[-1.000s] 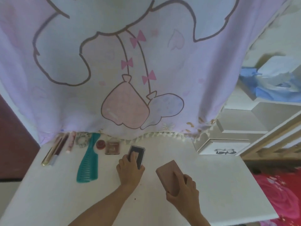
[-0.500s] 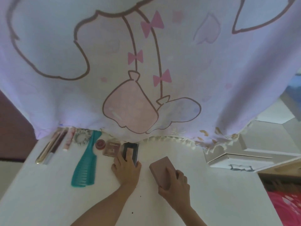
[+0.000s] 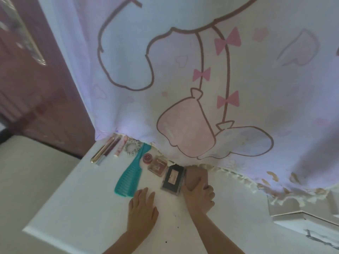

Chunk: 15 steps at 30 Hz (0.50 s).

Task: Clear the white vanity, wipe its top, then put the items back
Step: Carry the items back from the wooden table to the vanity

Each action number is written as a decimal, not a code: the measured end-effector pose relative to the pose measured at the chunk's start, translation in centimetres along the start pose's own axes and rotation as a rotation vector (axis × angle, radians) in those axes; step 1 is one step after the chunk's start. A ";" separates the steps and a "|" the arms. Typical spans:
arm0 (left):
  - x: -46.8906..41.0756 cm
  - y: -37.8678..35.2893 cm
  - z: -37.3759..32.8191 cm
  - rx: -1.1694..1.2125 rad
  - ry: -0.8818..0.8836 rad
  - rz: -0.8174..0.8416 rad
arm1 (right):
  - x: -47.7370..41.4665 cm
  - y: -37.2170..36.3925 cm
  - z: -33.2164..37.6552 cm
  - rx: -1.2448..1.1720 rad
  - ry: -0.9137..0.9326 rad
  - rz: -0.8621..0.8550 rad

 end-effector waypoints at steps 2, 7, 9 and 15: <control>0.8 -0.6 0.0 -0.035 -0.027 0.080 | -0.2 -0.2 0.5 -0.001 0.014 -0.010; 1.0 0.2 -0.8 -0.015 0.004 0.125 | 0.3 -0.3 0.2 -0.031 0.098 -0.052; 0.7 0.8 -1.0 -0.028 0.061 0.123 | 1.0 0.2 -0.5 -0.052 0.164 -0.104; 2.4 3.7 0.4 -0.004 0.079 0.035 | 3.7 0.7 -2.1 -0.043 0.470 -0.208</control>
Point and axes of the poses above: each hand's wrist, its own x-axis away from the middle knuckle, its own y-axis out of the back of the hand, z = x × y, the point moved 6 cm from there along -x, towards the middle knuckle, and after that the axes turned 11 degrees about x, right-handed, at the moved point
